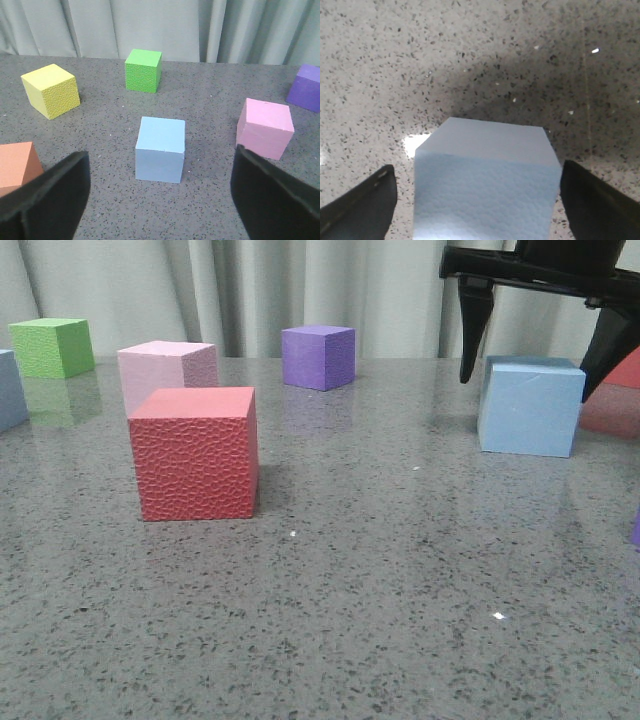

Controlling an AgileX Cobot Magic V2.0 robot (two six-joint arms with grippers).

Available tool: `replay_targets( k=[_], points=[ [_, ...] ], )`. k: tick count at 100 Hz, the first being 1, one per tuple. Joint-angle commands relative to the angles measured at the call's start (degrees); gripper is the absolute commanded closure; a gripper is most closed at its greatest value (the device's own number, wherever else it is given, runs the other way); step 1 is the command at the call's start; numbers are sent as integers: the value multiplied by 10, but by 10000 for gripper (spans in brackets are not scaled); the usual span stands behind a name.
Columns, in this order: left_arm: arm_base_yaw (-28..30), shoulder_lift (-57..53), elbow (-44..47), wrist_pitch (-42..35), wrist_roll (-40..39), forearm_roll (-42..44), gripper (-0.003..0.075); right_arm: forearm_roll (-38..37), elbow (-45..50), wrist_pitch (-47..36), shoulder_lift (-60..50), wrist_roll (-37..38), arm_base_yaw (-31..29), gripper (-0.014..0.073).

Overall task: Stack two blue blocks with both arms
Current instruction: 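Lower the right gripper over the light blue cube and grasp it, then lift the light blue cube and carry it toward the purple cube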

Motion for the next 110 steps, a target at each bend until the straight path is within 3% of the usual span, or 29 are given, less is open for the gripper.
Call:
replay_targets(
  k=[1,33,75,110],
  points=[
    [0,3,-20,-47,-2,-5,176,-7,-18,-1,-24,2,-1,-54],
    [0,3,-20,-47,-2,-5,176,-17,-18,5,-23,2,-1,160],
    [0,3,-20,-47,-2,-5,176,-17,-20,26,-27,-9,-1,162],
    [0,3,-20,-49,-2,-5,176,-32,-172,90,2,-18,61,162]
  ],
)
